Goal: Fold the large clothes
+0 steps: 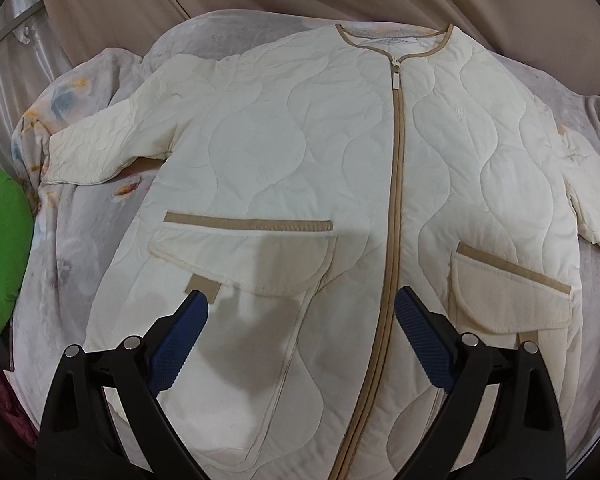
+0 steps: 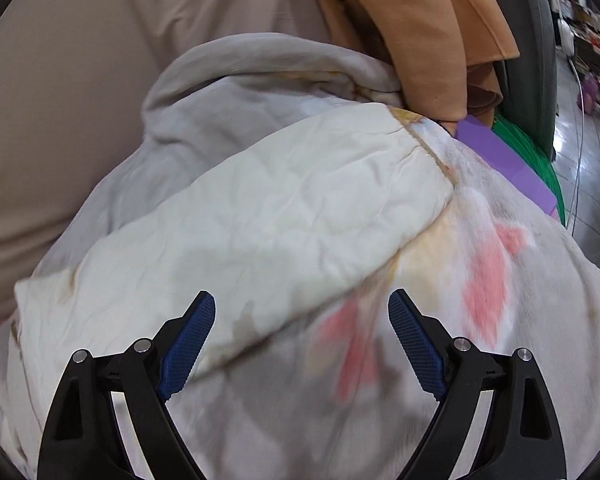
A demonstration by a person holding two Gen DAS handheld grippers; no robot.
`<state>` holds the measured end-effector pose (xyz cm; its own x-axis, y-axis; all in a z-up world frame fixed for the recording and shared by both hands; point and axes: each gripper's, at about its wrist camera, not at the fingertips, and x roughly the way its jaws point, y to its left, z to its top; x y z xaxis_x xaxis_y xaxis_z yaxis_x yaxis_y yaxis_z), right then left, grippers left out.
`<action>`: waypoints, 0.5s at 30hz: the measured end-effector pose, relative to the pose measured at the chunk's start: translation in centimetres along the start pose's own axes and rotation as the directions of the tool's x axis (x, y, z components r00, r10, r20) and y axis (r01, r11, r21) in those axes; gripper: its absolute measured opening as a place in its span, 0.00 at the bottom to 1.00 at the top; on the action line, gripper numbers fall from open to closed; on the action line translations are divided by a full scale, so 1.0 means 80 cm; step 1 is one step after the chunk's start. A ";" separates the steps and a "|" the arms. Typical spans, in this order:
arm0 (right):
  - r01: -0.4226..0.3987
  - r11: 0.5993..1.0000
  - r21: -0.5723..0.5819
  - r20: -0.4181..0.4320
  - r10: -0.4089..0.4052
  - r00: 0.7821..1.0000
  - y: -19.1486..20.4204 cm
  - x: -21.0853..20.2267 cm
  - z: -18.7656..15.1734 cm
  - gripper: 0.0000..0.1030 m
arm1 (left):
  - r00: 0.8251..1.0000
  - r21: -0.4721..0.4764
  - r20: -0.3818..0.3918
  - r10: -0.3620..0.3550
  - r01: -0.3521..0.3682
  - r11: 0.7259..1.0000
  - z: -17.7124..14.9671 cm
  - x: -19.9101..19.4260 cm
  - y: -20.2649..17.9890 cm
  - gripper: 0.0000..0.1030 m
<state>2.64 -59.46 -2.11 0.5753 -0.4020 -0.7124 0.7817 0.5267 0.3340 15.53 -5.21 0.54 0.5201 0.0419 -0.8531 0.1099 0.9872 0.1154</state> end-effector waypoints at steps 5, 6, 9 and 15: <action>0.020 0.999 0.048 -0.006 -0.020 1.000 -0.002 0.034 0.024 0.85 | 1.000 0.015 -0.002 0.009 -0.009 1.000 0.004 0.010 -0.002 0.90; 0.026 0.999 0.044 -0.007 -0.026 1.000 0.003 0.039 0.027 0.85 | 1.000 0.014 -0.009 0.002 -0.002 1.000 0.004 0.013 0.001 0.90; 0.055 0.998 0.035 -0.002 -0.055 0.998 0.021 0.049 0.032 0.58 | 1.000 0.012 -0.005 -0.010 0.010 1.000 0.004 0.017 0.010 0.89; -0.120 0.992 -0.034 0.066 0.122 0.990 0.136 0.002 0.047 0.12 | 1.000 0.030 0.027 -0.013 0.012 0.999 0.009 0.014 0.031 0.87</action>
<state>12.11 -56.59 3.74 0.6810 -0.3830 -0.6242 0.6982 0.5966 0.3956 16.98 -2.79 0.19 0.5413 0.0253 -0.8404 0.1415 0.9826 0.1207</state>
